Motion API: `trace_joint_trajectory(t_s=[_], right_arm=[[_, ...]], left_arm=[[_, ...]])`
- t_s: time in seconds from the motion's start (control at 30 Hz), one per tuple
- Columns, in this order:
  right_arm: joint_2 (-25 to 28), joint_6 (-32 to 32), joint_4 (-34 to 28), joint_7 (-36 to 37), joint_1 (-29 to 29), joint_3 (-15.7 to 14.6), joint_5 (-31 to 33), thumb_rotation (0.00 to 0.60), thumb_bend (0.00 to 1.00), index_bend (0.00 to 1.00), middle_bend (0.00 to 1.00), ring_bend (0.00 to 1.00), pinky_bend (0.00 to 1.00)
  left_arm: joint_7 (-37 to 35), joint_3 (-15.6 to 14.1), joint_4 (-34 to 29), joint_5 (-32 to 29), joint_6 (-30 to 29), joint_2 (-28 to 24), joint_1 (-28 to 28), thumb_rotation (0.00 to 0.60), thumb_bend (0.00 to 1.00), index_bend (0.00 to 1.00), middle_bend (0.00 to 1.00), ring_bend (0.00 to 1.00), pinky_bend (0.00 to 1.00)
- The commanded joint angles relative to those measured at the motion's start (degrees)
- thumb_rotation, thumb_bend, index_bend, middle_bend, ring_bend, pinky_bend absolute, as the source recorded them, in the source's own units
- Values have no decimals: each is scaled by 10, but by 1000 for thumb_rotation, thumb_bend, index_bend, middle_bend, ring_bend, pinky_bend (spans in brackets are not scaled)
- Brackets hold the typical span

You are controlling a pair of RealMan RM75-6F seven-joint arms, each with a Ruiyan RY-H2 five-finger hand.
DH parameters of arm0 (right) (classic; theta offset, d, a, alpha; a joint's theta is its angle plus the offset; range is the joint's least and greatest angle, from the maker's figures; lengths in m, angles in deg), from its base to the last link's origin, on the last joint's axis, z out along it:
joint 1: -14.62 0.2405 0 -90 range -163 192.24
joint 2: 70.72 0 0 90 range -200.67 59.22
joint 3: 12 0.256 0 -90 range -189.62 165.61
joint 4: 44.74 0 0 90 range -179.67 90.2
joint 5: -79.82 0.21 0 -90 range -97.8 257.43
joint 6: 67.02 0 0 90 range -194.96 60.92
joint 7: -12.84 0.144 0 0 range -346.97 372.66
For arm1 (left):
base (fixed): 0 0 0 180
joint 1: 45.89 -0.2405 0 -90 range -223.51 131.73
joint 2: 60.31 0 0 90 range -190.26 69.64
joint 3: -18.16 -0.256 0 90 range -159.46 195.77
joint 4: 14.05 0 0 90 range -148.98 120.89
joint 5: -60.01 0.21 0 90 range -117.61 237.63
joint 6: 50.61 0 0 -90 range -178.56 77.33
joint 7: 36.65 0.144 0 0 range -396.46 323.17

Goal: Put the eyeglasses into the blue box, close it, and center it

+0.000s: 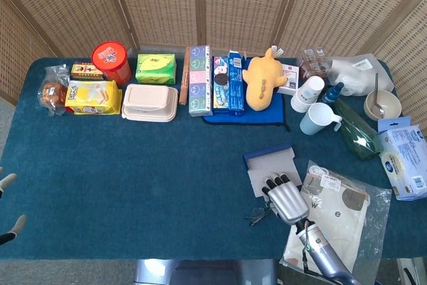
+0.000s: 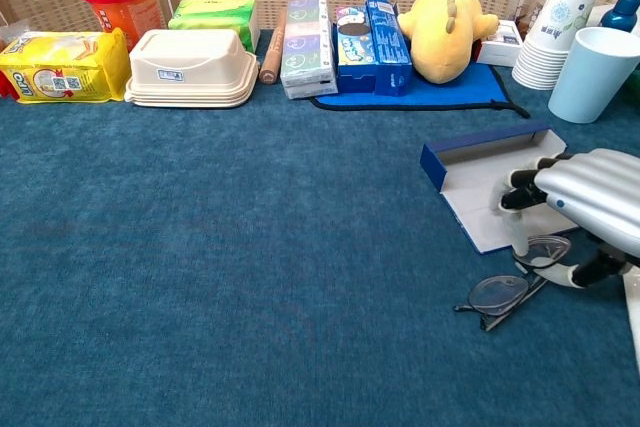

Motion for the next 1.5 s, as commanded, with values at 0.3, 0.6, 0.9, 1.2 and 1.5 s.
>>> trace_joint_trajectory(t_s=[0.3,0.6,0.9,1.2,1.5], right_arm=[[1,10,-27,12,0,7,15,600,287,618,354,254,259],[-4,15,-36,14,-1,7,27,600,288,650,379,270,261],[-6,18,-44,40,-3,14,50,600,297,692,409,293,261],[-8,33,-55,74,-6,26,59,600,298,693,410,300,262],[-9,43,-61,95,0,50,72,600,300,689,410,303,262]], left_arm=[[-8,0,6,6,-5,1,-3,600,283,116,31,0,0],[-11,0,9,8,-11,0,-8,600,283,116,31,0,0],[-12,1,10,9,-12,2,-9,600,282,115,31,0,0],[-12,1,11,9,-10,4,-9,600,282,114,29,0,0],[-9,3,11,9,-8,5,-7,600,283,112,29,0,0]])
